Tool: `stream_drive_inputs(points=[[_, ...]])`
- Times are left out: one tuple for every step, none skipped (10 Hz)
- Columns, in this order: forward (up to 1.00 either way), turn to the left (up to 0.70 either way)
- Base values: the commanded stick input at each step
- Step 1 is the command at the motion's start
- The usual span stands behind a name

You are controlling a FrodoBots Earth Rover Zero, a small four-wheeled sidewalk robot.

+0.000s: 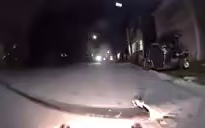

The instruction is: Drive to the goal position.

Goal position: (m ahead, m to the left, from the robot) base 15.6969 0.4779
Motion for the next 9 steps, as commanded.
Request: stream_drive_inputs(points=[[0.85,-0.06],[0.85,-0.22],[0.85,-0.34],[0.85,-0.34],[0.85,0.00],[0.85,0.00],[0.85,0.00],[0.85,0.00],[0.85,0.00]])
